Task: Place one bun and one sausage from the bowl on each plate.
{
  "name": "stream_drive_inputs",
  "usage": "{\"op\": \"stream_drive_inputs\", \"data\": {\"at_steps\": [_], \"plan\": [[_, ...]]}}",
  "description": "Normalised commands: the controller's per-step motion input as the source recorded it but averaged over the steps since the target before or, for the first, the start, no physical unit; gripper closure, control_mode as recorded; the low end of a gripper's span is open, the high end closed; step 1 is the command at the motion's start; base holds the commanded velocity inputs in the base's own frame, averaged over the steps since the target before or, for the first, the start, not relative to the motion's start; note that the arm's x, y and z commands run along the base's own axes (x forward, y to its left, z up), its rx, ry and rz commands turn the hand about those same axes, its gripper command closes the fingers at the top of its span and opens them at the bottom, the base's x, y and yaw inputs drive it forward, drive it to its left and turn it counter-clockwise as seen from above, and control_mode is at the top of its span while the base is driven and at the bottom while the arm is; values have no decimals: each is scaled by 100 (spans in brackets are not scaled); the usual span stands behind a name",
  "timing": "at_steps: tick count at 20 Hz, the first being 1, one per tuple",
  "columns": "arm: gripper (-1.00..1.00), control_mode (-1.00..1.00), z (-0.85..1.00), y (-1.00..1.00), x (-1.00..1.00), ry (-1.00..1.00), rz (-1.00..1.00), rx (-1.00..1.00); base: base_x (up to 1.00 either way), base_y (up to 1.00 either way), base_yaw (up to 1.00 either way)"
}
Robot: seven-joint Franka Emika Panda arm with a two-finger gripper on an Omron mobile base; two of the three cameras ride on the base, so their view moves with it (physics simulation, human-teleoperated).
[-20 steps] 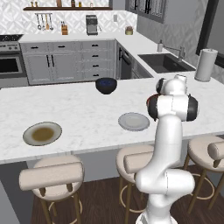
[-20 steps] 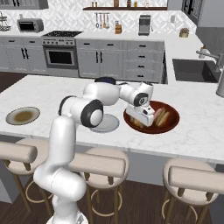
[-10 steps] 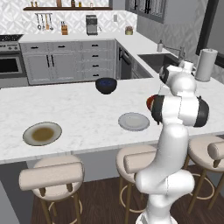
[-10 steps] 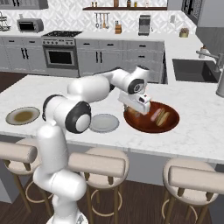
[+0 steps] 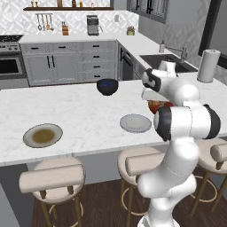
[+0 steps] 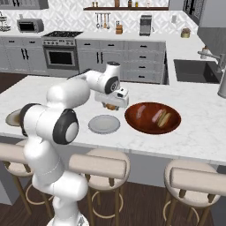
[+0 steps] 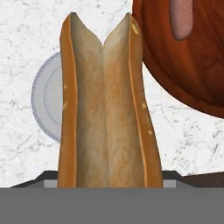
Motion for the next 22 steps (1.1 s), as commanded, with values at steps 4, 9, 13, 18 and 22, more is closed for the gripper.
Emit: {"op": "stream_drive_inputs", "data": {"at_steps": [4,9,13,18,22], "plan": [[100,-100,-25,37,19,0,7,-8,0,0,0],[100,-100,-61,10,79,24,0,-14,0,0,0],[100,-100,-41,0,10,8,1,-1,0,0,0],[100,-100,-40,0,0,0,0,0,0,0,0],[100,-100,-46,0,0,0,0,0,0,0,0]]}}
